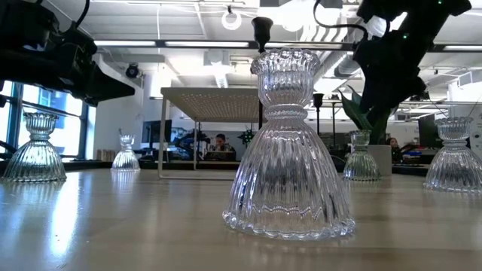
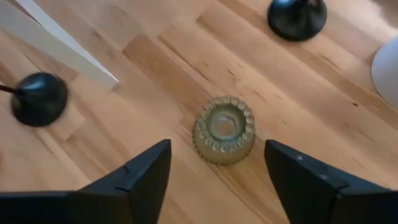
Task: Pick & Place candle stick holders
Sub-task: Put the top right green glass candle holder on the shelf
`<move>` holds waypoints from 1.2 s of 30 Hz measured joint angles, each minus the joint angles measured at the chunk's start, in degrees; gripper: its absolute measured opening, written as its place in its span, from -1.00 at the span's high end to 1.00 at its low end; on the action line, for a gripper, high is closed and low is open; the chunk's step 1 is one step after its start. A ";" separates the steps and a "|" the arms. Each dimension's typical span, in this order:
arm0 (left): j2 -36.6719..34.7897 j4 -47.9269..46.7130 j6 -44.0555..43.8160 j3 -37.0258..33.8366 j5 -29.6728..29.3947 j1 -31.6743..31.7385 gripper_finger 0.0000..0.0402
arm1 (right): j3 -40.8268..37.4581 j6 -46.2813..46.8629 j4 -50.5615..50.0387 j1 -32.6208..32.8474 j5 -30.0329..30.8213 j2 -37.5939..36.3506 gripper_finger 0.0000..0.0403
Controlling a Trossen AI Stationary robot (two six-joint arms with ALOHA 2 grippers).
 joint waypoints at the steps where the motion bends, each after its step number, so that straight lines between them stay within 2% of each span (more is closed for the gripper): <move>1: 0.00 0.01 0.00 -0.01 0.00 0.01 0.90 | 0.00 -0.33 0.11 -0.20 0.51 0.24 -0.32; 9: 0.00 0.00 0.01 -0.01 0.00 0.00 0.90 | 0.00 -3.41 2.72 -2.03 1.95 0.29 -0.52; 14: 0.00 0.01 -0.01 -0.01 -0.01 0.01 0.90 | 0.00 -8.70 7.71 -4.20 5.86 0.29 -0.52; 22: 0.00 -0.01 -0.01 -0.01 -0.01 0.01 0.90 | 0.00 -14.07 14.74 -8.89 7.46 0.29 -0.52; 25: 0.00 -0.01 0.00 0.01 0.01 -0.01 0.90 | 0.02 -15.52 14.85 -9.98 6.40 0.29 -0.52; 33: 0.00 0.01 0.01 -0.01 0.01 0.01 0.90 | 0.02 -11.78 8.82 -9.29 -3.10 0.29 -0.52; 36: 0.00 0.01 -0.01 0.00 0.00 0.01 0.90 | 0.02 -10.41 7.70 -7.71 -3.42 0.29 -0.53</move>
